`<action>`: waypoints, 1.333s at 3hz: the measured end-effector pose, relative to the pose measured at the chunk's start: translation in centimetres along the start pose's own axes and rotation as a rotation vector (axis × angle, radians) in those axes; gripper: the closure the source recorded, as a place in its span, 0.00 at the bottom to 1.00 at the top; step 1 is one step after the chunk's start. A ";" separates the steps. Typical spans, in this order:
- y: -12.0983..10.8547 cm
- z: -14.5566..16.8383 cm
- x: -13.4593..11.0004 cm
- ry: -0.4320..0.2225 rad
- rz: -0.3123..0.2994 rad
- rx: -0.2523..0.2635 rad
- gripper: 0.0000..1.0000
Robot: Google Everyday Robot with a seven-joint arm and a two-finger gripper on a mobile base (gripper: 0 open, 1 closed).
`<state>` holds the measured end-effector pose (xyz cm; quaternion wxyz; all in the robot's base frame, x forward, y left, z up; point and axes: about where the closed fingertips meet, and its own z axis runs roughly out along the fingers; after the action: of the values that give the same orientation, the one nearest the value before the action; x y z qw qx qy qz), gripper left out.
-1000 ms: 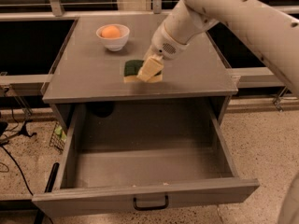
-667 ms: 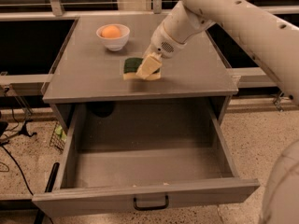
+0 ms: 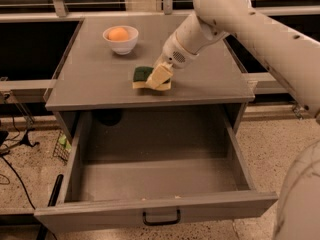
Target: Pick sponge from top drawer and place on counter
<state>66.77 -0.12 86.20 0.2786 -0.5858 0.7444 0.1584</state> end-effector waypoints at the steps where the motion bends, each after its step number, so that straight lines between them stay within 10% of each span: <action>1: 0.4 1.2 1.4 -0.006 0.035 -0.018 1.00; 2: 0.6 1.7 1.7 -0.010 0.038 -0.022 1.00; 4: 0.6 1.7 1.7 -0.010 0.038 -0.022 0.59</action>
Offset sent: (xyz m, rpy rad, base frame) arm -0.0054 -0.0084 -0.0240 0.0240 0.0408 -0.0304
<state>66.29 -0.36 83.74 0.2727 -0.5736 0.7524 0.1747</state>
